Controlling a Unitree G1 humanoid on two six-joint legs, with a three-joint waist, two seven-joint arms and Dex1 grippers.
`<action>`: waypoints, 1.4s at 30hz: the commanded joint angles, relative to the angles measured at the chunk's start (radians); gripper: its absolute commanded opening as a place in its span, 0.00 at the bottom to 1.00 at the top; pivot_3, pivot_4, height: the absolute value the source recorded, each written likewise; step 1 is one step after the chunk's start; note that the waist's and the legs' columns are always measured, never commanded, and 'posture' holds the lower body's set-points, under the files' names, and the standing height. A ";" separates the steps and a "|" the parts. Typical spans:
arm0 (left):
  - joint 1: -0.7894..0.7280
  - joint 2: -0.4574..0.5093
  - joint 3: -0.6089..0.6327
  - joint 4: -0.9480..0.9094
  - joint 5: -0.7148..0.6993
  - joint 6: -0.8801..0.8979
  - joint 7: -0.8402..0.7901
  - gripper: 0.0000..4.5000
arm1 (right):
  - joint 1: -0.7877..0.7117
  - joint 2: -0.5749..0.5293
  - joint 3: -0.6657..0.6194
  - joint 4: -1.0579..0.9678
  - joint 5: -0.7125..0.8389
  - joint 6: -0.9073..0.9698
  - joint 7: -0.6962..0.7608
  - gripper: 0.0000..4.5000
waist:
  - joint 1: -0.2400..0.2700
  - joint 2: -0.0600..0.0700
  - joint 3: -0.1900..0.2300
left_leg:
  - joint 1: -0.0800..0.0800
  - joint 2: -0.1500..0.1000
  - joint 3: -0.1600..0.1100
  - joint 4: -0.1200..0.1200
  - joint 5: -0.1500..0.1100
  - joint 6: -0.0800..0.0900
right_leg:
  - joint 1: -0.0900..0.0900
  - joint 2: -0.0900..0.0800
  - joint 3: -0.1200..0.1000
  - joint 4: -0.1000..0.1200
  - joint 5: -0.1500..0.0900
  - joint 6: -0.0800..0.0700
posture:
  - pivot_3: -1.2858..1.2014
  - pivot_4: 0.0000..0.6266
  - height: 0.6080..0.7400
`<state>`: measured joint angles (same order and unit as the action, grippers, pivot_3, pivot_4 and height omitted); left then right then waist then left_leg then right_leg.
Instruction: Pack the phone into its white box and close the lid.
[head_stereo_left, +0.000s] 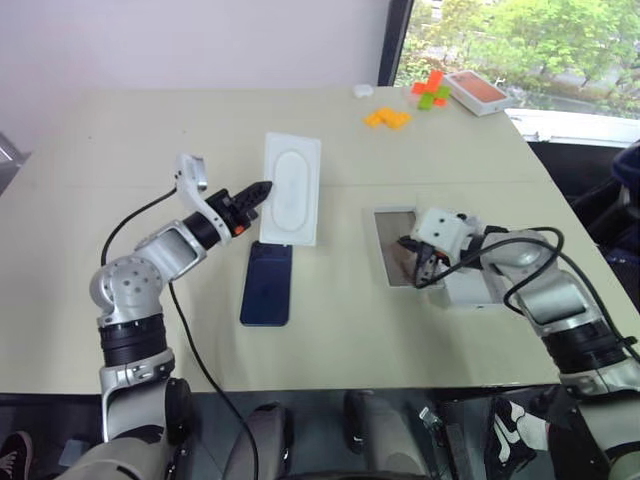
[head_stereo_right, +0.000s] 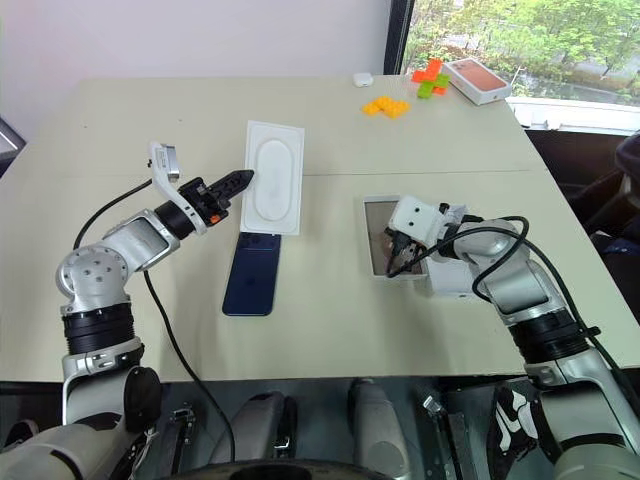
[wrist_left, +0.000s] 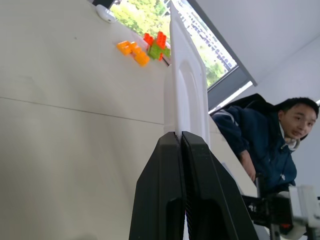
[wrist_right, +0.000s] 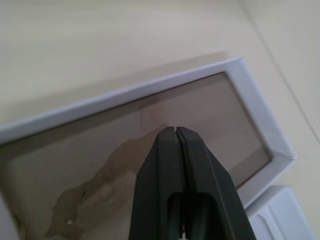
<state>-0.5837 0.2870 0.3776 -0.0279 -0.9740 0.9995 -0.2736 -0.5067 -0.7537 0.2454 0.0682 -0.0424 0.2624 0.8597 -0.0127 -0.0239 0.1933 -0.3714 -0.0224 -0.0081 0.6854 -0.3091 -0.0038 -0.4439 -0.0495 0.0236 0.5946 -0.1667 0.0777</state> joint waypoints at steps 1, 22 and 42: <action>-0.008 0.003 0.020 -0.034 -0.033 -0.006 0.010 0.00 | 0.003 0.004 -0.002 -0.040 0.012 -0.006 0.046 0.01 | -0.001 0.000 0.000 | 0.000 0.000 0.000 0.000 0.000 0.000 | 0.000 0.000 0.000 0.000 0.000 0.000 | 0.52 0.24 1.00; -0.008 0.010 0.020 -0.040 -0.056 -0.016 0.047 0.00 | 0.057 0.147 0.081 -0.240 0.099 0.091 0.180 0.01 | 0.000 0.000 0.000 | 0.000 0.001 -0.001 0.000 0.000 -0.001 | 0.000 0.001 0.000 0.000 0.000 0.000 | 0.52 0.24 1.00; -0.007 -0.024 -0.011 -0.040 -0.077 -0.010 0.072 0.00 | -0.007 0.075 0.055 -0.120 0.045 -0.059 0.198 0.01 | -0.003 0.000 0.000 | 0.001 0.001 -0.001 0.000 0.000 -0.001 | 0.000 0.001 0.000 0.000 0.000 0.000 | 0.52 0.24 1.00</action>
<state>-0.5818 0.2614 0.3677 -0.0406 -1.0352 0.9980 -0.1942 -0.4834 -0.6888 0.3290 -0.0510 0.0082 0.2187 1.0815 -0.0154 -0.0239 0.1933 -0.3708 -0.0215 -0.0086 0.6855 -0.3088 -0.0045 -0.4438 -0.0482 0.0232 0.5948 -0.1667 0.0776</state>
